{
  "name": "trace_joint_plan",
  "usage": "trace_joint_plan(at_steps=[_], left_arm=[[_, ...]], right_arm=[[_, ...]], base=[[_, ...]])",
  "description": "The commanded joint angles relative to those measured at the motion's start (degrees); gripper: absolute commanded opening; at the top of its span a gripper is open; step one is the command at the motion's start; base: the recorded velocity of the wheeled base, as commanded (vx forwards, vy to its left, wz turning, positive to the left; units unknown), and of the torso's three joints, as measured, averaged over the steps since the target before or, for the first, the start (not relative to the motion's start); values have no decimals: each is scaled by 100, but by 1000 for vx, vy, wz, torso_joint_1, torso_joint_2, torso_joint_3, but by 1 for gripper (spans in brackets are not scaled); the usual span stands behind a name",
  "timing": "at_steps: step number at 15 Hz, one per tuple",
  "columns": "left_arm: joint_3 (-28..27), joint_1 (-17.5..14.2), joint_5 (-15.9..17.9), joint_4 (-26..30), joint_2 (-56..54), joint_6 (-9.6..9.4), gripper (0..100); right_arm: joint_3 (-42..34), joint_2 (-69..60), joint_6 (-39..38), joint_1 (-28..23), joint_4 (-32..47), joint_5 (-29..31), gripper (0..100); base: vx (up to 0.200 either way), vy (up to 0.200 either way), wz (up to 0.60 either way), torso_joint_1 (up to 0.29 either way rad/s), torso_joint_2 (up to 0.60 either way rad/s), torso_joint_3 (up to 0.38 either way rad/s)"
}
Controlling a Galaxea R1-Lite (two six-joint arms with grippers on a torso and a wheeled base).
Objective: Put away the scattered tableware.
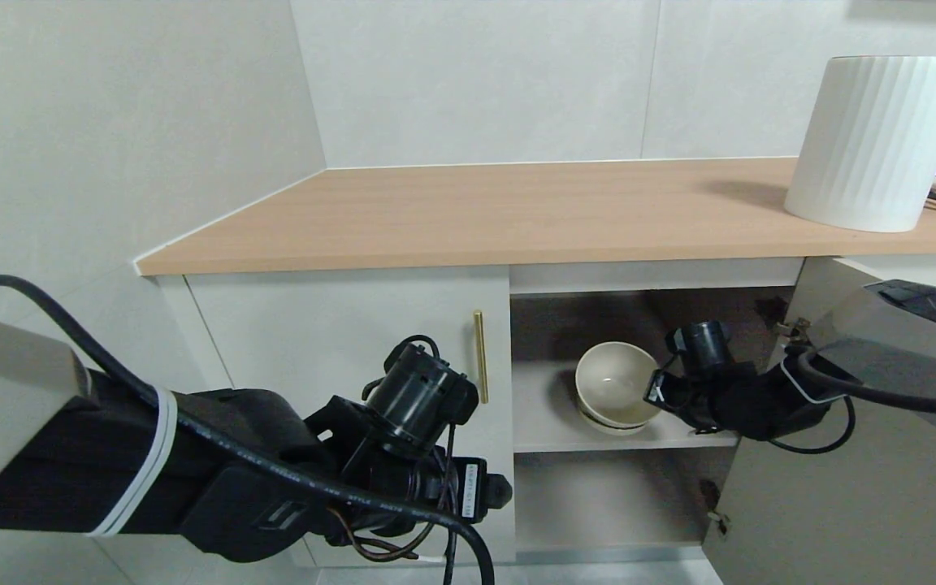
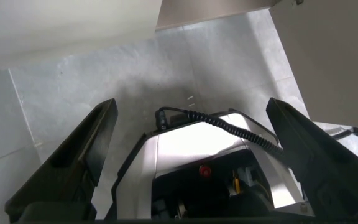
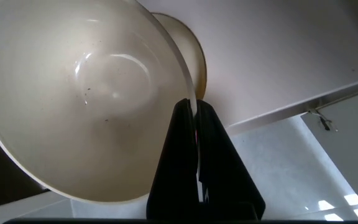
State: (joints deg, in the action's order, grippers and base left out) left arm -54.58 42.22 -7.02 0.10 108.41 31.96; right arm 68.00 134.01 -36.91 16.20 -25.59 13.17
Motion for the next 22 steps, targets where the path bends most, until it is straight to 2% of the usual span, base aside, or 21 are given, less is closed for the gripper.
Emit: trace_joint_plan(at_steps=[1,16,17,22], left_arm=[[0,-12,-1,-1,13,3,100],[-9,-20,8,-1,13,3,100],[-9,-20,8,-1,13,3,100],[-9,-20,-1,-1,13,3,100]], right_arm=[[47,73,0,-21,1,2,0],[152,169,26,-21,63,72,0],[152,169,26,-21,72,72,100],[152,178,26,-21,72,63,100]], base=[[0,0,0,0,0,0],[0,0,0,0,0,0],[0,0,0,0,0,0],[0,0,0,0,0,0]])
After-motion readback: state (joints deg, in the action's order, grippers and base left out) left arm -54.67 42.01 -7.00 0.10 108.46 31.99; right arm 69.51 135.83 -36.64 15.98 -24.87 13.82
